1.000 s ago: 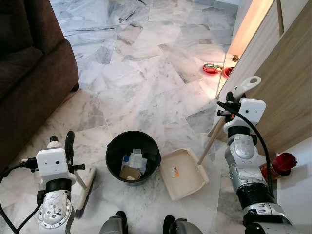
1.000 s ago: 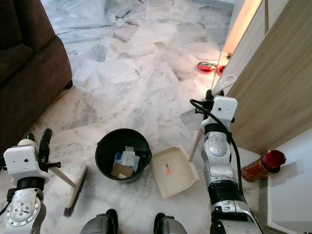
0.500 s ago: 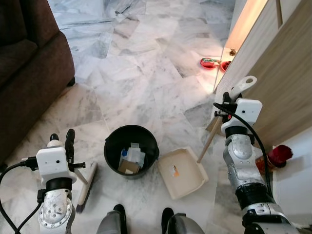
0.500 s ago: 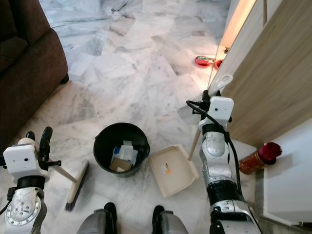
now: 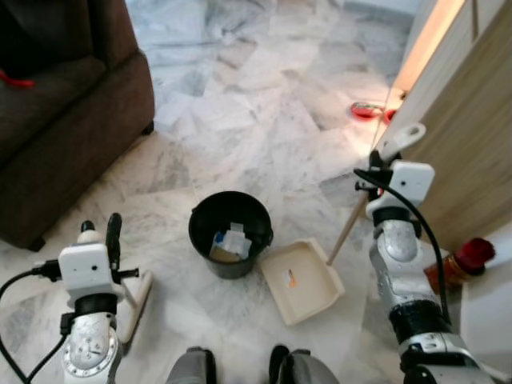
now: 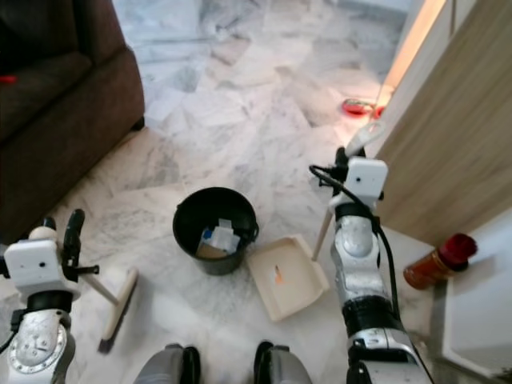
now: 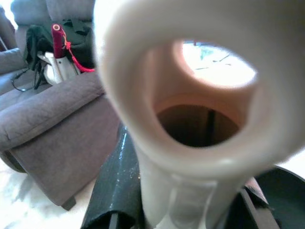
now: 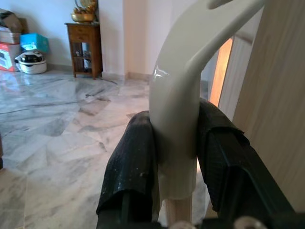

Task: Sweep floor

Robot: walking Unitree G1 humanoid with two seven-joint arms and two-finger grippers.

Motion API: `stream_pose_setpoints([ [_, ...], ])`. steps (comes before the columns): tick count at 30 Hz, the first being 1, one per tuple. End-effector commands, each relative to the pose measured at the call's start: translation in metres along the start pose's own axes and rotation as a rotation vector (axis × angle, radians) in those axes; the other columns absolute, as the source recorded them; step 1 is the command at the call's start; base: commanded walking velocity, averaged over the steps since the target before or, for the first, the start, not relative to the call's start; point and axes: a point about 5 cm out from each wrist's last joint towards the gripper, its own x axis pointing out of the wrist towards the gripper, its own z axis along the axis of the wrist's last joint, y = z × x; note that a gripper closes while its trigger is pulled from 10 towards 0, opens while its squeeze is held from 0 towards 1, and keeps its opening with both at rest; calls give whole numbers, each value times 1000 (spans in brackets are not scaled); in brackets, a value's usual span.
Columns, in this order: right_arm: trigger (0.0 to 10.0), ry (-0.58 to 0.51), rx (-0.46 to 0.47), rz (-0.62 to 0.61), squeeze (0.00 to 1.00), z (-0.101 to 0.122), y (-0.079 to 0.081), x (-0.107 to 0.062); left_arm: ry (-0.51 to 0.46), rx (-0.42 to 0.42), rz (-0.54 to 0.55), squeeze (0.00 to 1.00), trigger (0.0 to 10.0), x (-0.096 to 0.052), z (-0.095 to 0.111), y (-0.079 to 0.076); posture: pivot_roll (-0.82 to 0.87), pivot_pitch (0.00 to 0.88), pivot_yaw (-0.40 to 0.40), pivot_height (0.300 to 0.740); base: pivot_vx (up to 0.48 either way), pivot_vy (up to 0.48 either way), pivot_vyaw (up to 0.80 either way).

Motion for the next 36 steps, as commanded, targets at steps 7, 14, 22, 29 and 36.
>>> stream_pose_setpoints([
  [7,10000,-32,31,1,0,6,0,2,-28,2,-3,0,10000,1,3,0,63,186,-42,740,-258,0,0],
  [14,10000,-16,54,18,0,3,6,0,-32,-2,-4,0,10000,6,3,-1,55,209,-42,740,-260,0,0],
  [22,10000,-4,71,17,0,2,10,0,-33,-2,0,0,10000,13,3,-1,43,221,-37,740,-97,0,-100],
  [29,10000,7,79,22,0,1,13,0,-36,-3,-10,0,10000,18,2,-2,40,226,-31,740,0,0,-800],
  [36,10000,24,80,15,0,-3,13,-2,-43,-8,-23,0,10000,20,3,-4,48,221,-30,740,0,0,-800],
])
